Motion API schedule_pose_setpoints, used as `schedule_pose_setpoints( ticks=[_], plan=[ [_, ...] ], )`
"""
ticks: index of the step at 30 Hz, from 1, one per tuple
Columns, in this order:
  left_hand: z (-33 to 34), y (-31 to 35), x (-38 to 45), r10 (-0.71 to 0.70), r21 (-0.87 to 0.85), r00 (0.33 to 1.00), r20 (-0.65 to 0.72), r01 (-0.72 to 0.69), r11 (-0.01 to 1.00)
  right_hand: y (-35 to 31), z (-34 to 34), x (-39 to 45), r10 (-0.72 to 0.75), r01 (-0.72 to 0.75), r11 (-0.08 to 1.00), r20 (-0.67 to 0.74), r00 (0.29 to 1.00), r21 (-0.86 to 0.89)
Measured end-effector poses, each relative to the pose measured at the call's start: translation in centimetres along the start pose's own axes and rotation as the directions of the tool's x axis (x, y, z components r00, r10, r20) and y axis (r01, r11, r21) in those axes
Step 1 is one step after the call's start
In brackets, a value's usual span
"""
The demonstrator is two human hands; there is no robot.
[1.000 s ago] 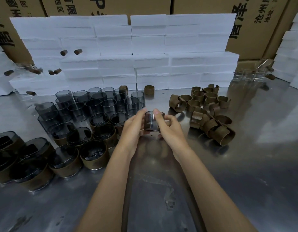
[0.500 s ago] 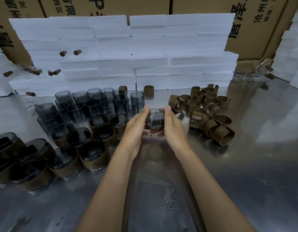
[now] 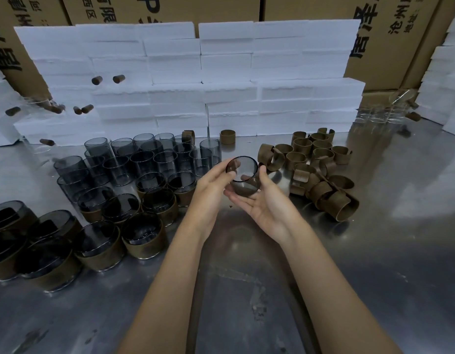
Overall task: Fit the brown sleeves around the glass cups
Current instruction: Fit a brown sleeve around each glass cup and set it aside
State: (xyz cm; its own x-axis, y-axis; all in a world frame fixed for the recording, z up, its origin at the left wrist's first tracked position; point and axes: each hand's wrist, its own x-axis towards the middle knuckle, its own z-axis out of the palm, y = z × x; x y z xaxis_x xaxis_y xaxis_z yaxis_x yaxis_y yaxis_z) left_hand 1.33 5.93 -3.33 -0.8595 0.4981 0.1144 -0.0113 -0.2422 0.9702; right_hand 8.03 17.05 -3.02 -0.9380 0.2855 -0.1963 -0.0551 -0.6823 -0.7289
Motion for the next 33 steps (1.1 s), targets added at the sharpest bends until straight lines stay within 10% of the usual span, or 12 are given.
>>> schedule_pose_setpoints(
  ticks=[9, 22, 33],
  plan=[
    [0.2, 0.2, -0.5, 0.024, 0.062, 0.999, -0.037, -0.021, 0.998, 0.2, -0.3, -0.1, -0.058, 0.064, 0.995, 0.077, 0.995, -0.078],
    [-0.2, 0.4, -0.1, -0.245, -0.365, 0.962, -0.124, 0.185, 0.912, 0.8, 0.7, -0.6, -0.107, 0.108, 0.986, 0.019, 0.994, -0.123],
    [1.0, 0.3, 0.1, -0.131, -0.332, 0.99, -0.042, 0.11, 0.937, 1.5, 0.9, 0.1, -0.51, 0.418, 0.791, -0.105, 0.854, -0.448]
  ],
)
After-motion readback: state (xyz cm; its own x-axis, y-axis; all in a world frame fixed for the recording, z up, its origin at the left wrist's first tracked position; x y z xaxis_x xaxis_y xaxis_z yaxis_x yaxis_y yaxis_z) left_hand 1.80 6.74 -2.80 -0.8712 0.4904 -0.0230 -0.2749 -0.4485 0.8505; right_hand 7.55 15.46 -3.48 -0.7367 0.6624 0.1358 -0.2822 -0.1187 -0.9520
